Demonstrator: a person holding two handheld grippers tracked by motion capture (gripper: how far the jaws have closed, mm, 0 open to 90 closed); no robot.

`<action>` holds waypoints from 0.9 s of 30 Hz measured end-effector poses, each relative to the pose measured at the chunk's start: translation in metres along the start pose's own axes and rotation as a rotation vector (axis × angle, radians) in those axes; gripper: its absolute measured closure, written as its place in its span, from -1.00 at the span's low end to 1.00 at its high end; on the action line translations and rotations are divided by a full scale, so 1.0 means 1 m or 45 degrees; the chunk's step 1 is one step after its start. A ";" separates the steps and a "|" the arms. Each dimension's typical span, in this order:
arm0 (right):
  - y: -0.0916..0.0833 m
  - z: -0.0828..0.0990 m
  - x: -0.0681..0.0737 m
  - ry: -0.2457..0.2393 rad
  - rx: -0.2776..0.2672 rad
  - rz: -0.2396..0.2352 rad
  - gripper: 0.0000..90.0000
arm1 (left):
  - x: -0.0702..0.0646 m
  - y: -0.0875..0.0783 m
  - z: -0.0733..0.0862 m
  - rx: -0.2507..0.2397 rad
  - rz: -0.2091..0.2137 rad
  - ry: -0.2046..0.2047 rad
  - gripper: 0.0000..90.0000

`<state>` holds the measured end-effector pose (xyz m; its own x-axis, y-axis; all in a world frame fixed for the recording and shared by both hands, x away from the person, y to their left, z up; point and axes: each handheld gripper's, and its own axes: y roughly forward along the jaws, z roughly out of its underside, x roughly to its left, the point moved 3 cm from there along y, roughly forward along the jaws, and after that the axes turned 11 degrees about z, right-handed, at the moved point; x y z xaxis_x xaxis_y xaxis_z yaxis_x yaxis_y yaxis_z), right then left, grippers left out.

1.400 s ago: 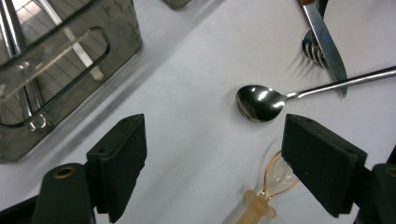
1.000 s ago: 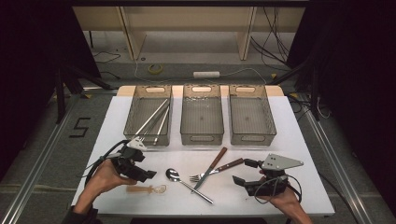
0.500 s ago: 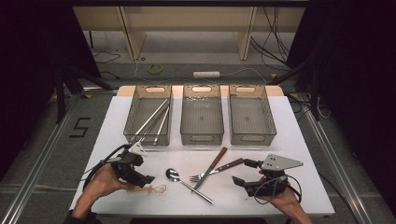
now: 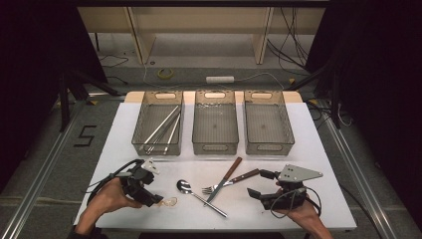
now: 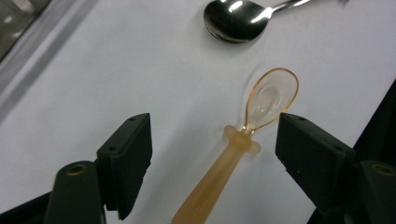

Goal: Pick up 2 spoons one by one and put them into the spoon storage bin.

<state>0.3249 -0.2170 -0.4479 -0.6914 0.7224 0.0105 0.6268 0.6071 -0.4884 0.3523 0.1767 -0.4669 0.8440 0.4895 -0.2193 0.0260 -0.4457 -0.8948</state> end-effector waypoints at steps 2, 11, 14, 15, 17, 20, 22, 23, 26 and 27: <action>0.000 0.000 0.000 -0.004 0.003 0.001 -0.46 | -0.001 0.002 0.002 0.036 -0.001 0.006 -0.35; 0.001 0.000 0.003 -0.015 0.010 0.003 -0.46 | -0.004 0.008 0.009 0.133 0.028 0.035 -0.04; 0.001 -0.001 0.004 -0.018 0.012 0.001 -0.46 | -0.003 0.009 0.012 0.147 0.028 0.030 0.04; 0.001 -0.001 0.004 -0.020 0.012 -0.001 -0.46 | -0.002 0.009 0.013 0.156 0.027 0.047 0.06; 0.001 -0.001 0.004 -0.022 0.015 -0.001 -0.46 | -0.002 0.010 0.014 0.151 0.036 0.045 0.11; 0.001 -0.001 0.005 -0.018 0.014 -0.002 -0.46 | -0.001 0.012 0.016 0.182 0.039 0.045 0.15; 0.001 -0.001 0.005 -0.019 0.014 -0.002 -0.46 | 0.000 0.014 0.017 0.185 0.039 0.043 0.17; 0.001 -0.001 0.005 -0.019 0.014 -0.003 -0.46 | 0.001 0.015 0.017 0.193 0.034 0.044 0.19; 0.001 -0.001 0.005 -0.023 0.020 -0.004 -0.46 | 0.005 0.018 0.020 0.204 0.030 0.032 0.23; 0.001 0.000 0.005 -0.023 0.020 -0.003 -0.46 | 0.005 0.018 0.021 0.199 0.029 0.035 0.24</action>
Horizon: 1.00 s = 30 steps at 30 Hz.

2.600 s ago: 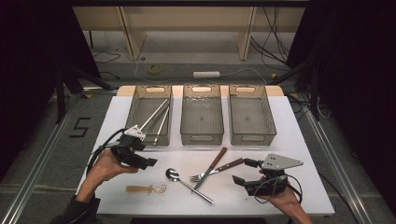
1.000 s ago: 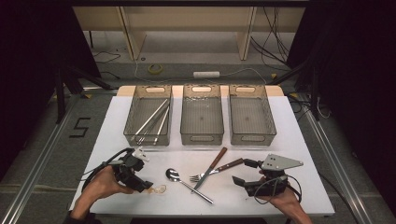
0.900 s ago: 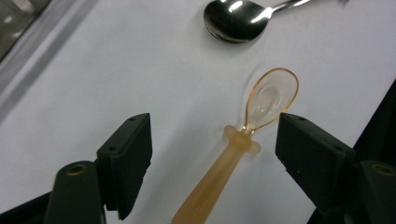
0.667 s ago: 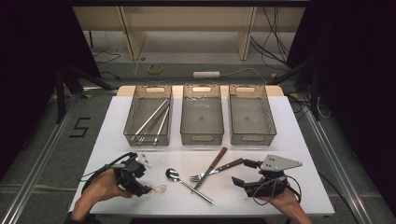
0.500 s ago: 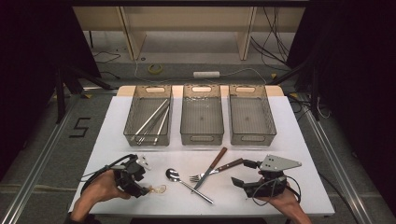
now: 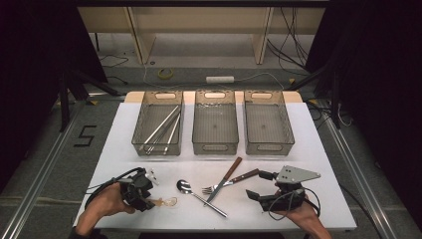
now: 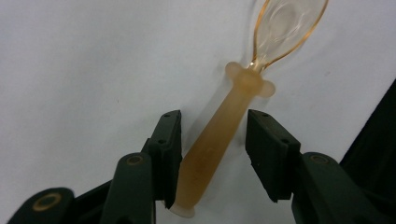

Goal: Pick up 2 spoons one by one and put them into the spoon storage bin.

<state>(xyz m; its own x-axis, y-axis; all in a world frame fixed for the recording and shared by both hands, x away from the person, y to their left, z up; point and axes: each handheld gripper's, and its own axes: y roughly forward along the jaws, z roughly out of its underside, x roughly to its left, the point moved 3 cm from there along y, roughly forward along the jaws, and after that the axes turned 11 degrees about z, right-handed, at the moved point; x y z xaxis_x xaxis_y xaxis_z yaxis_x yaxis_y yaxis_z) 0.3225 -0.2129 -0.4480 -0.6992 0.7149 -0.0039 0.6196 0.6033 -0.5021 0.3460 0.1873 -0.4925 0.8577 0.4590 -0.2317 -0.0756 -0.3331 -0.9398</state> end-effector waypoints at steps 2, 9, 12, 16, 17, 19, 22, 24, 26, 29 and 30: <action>0.000 0.000 0.000 -0.002 0.002 -0.001 -0.46 | 0.000 0.000 0.000 -0.003 0.002 -0.002 0.29; 0.000 0.000 0.001 -0.007 0.003 -0.003 -0.46 | 0.001 0.000 0.000 0.007 -0.018 0.015 0.42; 0.001 0.000 0.001 -0.007 0.003 -0.003 -0.46 | 0.001 -0.001 0.001 0.018 -0.029 0.042 0.48; 0.001 0.000 0.001 -0.009 0.005 0.001 -0.46 | 0.000 -0.001 0.002 0.017 -0.023 0.088 0.61; 0.000 0.000 0.001 -0.005 0.006 0.001 -0.46 | 0.000 -0.001 0.002 0.013 -0.021 0.091 0.63; 0.000 0.000 0.000 -0.001 0.005 0.000 -0.46 | 0.000 -0.001 0.003 0.005 -0.019 0.099 0.65; 0.001 0.000 0.001 -0.004 0.006 -0.005 -0.46 | -0.001 -0.001 0.003 0.002 -0.022 0.124 0.66; 0.001 0.000 0.001 -0.007 0.009 -0.008 -0.46 | -0.001 -0.001 0.003 0.007 -0.029 0.134 0.66; 0.001 0.000 0.002 -0.011 0.010 -0.010 -0.46 | -0.001 -0.002 0.003 -0.008 -0.032 0.131 0.67; 0.001 0.000 0.001 -0.009 0.008 -0.010 -0.46 | -0.001 -0.007 0.003 -0.034 -0.028 0.125 0.67; 0.001 0.000 0.001 -0.008 0.008 -0.009 -0.46 | 0.000 -0.008 0.003 -0.047 -0.027 0.128 0.67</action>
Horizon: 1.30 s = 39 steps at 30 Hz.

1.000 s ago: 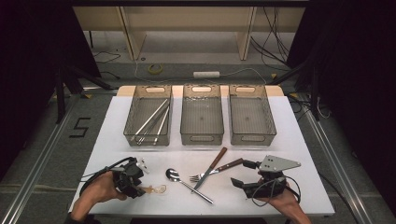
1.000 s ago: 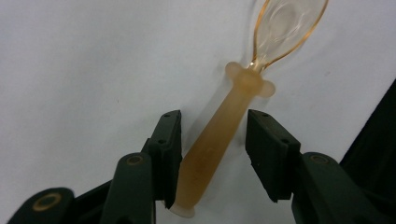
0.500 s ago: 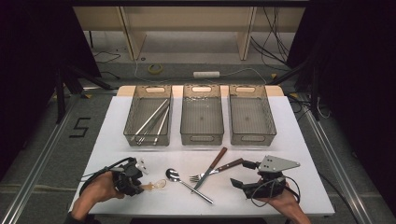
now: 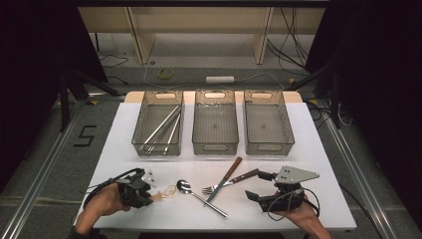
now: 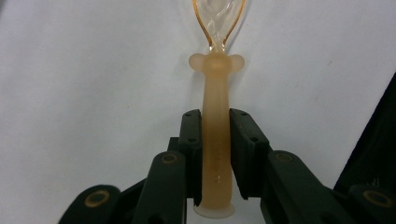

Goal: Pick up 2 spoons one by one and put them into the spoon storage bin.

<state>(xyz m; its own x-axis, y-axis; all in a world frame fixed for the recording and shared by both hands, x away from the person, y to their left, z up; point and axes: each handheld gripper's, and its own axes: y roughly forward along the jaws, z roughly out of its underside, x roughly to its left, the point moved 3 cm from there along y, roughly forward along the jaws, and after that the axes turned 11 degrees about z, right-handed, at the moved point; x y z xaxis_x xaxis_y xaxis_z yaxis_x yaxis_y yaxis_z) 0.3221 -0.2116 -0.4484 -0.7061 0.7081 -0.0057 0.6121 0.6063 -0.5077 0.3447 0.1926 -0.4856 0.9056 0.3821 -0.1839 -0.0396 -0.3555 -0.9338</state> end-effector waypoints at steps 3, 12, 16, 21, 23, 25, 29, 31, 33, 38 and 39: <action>0.000 0.000 0.000 0.000 0.003 0.000 -0.46 | 0.000 -0.004 0.001 -0.022 0.015 -0.004 0.67; 0.000 0.000 0.000 -0.003 0.003 0.000 -0.46 | -0.002 -0.011 -0.001 -0.081 0.042 -0.004 0.67; 0.000 0.000 0.000 0.000 0.005 0.002 -0.46 | -0.002 -0.012 -0.003 -0.100 0.051 -0.010 0.67; 0.000 0.000 0.000 0.000 0.005 0.001 -0.46 | -0.002 -0.014 -0.004 -0.119 0.049 -0.020 0.67; 0.000 0.000 0.000 -0.002 0.003 0.001 -0.46 | -0.003 -0.015 -0.005 -0.137 0.052 -0.028 0.67; 0.001 0.000 0.000 -0.003 0.003 0.002 -0.46 | -0.002 -0.017 -0.005 -0.147 0.057 -0.042 0.67; 0.001 0.000 0.000 -0.002 0.004 0.002 -0.46 | -0.002 -0.019 -0.006 -0.197 0.083 -0.074 0.67; 0.000 0.000 0.000 -0.002 0.004 0.002 -0.46 | -0.002 -0.022 -0.007 -0.245 0.094 -0.103 0.67; 0.000 0.000 0.000 0.001 0.004 0.000 -0.46 | -0.002 -0.025 -0.009 -0.284 0.095 -0.131 0.67; 0.001 0.000 0.001 0.000 0.006 0.000 -0.46 | -0.002 -0.027 -0.013 -0.352 0.101 -0.165 0.67; 0.001 0.000 0.001 0.002 0.007 0.000 -0.46 | -0.002 -0.027 -0.013 -0.352 0.101 -0.165 0.67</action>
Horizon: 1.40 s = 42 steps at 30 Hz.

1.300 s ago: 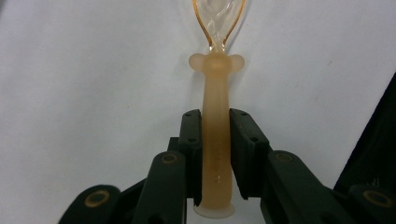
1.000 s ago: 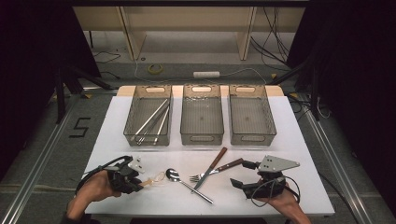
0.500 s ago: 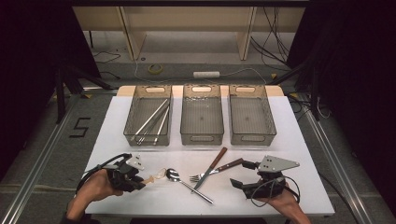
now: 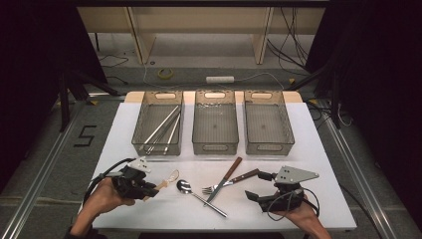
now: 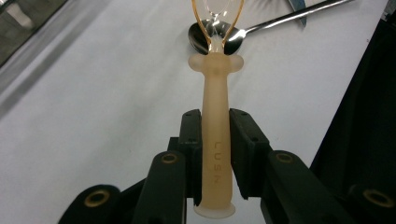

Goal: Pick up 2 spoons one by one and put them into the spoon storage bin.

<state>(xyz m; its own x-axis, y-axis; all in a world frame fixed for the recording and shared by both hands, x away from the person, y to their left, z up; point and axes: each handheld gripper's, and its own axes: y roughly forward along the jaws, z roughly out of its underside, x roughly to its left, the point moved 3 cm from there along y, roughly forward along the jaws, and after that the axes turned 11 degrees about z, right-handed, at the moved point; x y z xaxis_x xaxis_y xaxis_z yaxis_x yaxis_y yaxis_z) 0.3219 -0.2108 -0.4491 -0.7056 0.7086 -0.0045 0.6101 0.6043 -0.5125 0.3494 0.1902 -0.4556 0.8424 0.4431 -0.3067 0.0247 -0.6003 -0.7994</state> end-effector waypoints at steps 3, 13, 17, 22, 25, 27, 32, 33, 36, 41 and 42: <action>0.000 0.000 0.000 -0.002 0.000 0.000 -0.46 | 0.000 0.000 -0.003 -0.033 -0.002 -0.016 0.67; 0.001 0.000 0.000 0.004 -0.002 0.004 -0.46 | 0.001 -0.008 -0.033 -0.264 -0.092 -0.061 0.67; 0.000 0.000 0.000 0.001 0.000 0.005 -0.46 | 0.007 -0.003 -0.050 -0.327 -0.099 -0.088 0.67; 0.001 0.001 -0.001 0.007 0.000 0.006 -0.46 | 0.016 0.001 -0.070 -0.378 -0.102 -0.110 0.67; 0.001 0.001 -0.001 0.007 -0.001 0.006 -0.46 | 0.019 0.003 -0.082 -0.396 -0.116 -0.112 0.67; 0.001 0.001 -0.001 0.007 0.000 0.005 -0.46 | 0.022 0.005 -0.089 -0.420 -0.103 -0.122 0.67; 0.002 0.000 0.001 0.004 -0.005 0.004 -0.46 | 0.029 0.011 -0.107 -0.464 -0.097 -0.138 0.67; 0.002 0.001 0.001 0.005 -0.003 0.003 -0.46 | 0.030 0.013 -0.111 -0.468 -0.115 -0.134 0.67; 0.002 0.000 0.001 0.004 -0.004 0.004 -0.46 | 0.033 0.016 -0.122 -0.490 -0.110 -0.141 0.67; 0.002 0.000 0.001 0.010 -0.010 -0.001 -0.46 | 0.040 0.016 -0.140 -0.534 -0.103 -0.153 0.67; 0.002 0.001 0.001 0.010 -0.007 -0.001 -0.46 | 0.042 0.017 -0.143 -0.540 -0.107 -0.159 0.67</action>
<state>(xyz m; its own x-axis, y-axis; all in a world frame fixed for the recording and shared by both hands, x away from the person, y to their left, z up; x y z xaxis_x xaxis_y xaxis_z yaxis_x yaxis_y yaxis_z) 0.3223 -0.2095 -0.4504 -0.7032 0.7109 0.0028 0.6116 0.6070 -0.5075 0.4618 0.1035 -0.4083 0.7574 0.5630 -0.3308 0.3304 -0.7673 -0.5495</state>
